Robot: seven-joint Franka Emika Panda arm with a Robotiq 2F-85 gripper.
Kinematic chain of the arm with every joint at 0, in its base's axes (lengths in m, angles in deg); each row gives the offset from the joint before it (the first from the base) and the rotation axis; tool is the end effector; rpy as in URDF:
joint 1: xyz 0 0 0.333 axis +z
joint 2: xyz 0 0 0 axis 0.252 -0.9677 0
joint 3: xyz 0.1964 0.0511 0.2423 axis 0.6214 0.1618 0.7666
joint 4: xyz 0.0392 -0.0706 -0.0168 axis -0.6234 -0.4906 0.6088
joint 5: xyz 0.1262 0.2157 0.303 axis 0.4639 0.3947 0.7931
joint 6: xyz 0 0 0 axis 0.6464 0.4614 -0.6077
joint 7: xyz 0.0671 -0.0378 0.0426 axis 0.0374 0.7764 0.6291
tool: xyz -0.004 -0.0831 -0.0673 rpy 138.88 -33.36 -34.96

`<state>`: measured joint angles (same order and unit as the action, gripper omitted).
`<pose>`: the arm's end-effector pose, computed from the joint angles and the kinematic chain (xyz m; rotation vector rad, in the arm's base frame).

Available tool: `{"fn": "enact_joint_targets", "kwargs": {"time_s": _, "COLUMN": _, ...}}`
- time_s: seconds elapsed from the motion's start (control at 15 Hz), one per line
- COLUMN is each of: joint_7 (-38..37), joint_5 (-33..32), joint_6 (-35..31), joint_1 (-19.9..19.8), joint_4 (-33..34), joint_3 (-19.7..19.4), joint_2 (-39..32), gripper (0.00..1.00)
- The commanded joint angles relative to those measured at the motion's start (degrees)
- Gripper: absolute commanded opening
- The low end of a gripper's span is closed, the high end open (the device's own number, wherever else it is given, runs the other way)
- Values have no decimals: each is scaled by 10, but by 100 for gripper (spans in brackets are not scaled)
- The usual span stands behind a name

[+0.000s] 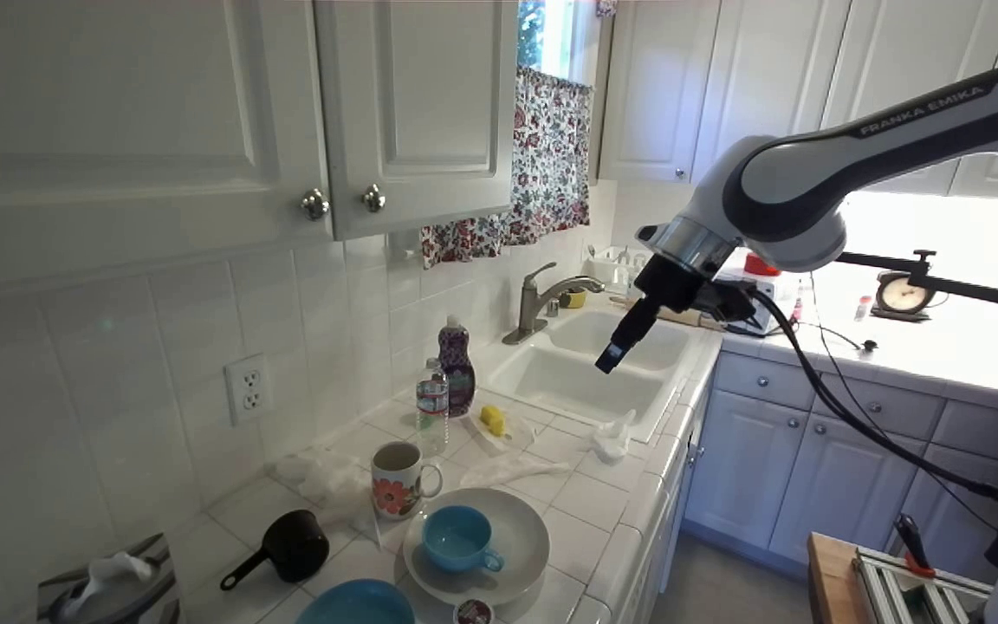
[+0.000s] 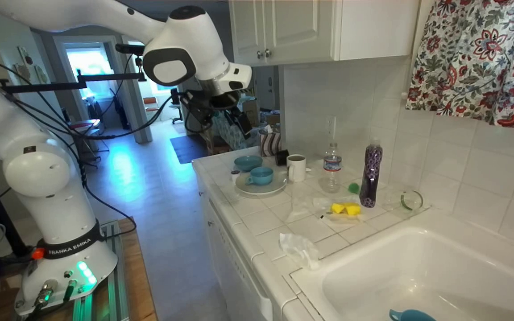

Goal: Put the small black pot in an upright position

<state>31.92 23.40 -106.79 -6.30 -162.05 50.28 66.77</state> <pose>0.4210 -0.1022 0.4592 -2.7543 0.0362 -0.6497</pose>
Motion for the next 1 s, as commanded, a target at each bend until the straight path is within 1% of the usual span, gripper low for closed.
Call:
{"fn": "enact_joint_targets", "kwargs": {"time_s": 0.0, "joint_7": 33, "joint_5": 66, "joint_6": -44, "joint_1": 30, "joint_4": 32, "joint_3": 9, "joint_2": -60, "gripper": 100}}
{"fn": "enact_joint_targets", "kwargs": {"time_s": 0.13, "joint_7": 39, "joint_5": 83, "joint_6": -64, "joint_1": 36, "joint_4": 50, "joint_3": 15, "joint_2": -89, "gripper": 100}}
{"fn": "enact_joint_targets", "kwargs": {"time_s": 0.2, "joint_7": 37, "joint_5": 84, "joint_6": -63, "joint_1": 31, "joint_4": 59, "joint_3": 19, "joint_2": -98, "gripper": 100}}
{"fn": "enact_joint_targets", "kwargs": {"time_s": 0.27, "joint_7": 24, "joint_5": 67, "joint_6": -53, "joint_1": 15, "joint_4": 32, "joint_3": 33, "joint_2": -69, "gripper": 100}}
{"fn": "enact_joint_targets", "kwargs": {"time_s": 0.47, "joint_7": 24, "joint_5": 69, "joint_6": -55, "joint_1": 11, "joint_4": 52, "joint_3": 38, "joint_2": -92, "gripper": 100}}
{"fn": "enact_joint_targets", "kwargs": {"time_s": 0.67, "joint_7": 24, "joint_5": 69, "joint_6": -55, "joint_1": 10, "joint_4": 54, "joint_3": 39, "joint_2": -94, "gripper": 100}}
{"fn": "enact_joint_targets", "kwargs": {"time_s": 0.73, "joint_7": 30, "joint_5": 88, "joint_6": -83, "joint_1": 19, "joint_4": 49, "joint_3": 39, "joint_2": -101, "gripper": 100}}
{"fn": "enact_joint_targets", "kwargs": {"time_s": 0.8, "joint_7": 40, "joint_5": 103, "joint_6": -93, "joint_1": 28, "joint_4": 54, "joint_3": 37, "joint_2": -112, "gripper": 100}}
{"fn": "enact_joint_targets", "kwargs": {"time_s": 0.93, "joint_7": 76, "joint_5": 162, "joint_6": -129, "joint_1": 54, "joint_4": 74, "joint_3": 36, "joint_2": -146, "gripper": 100}}
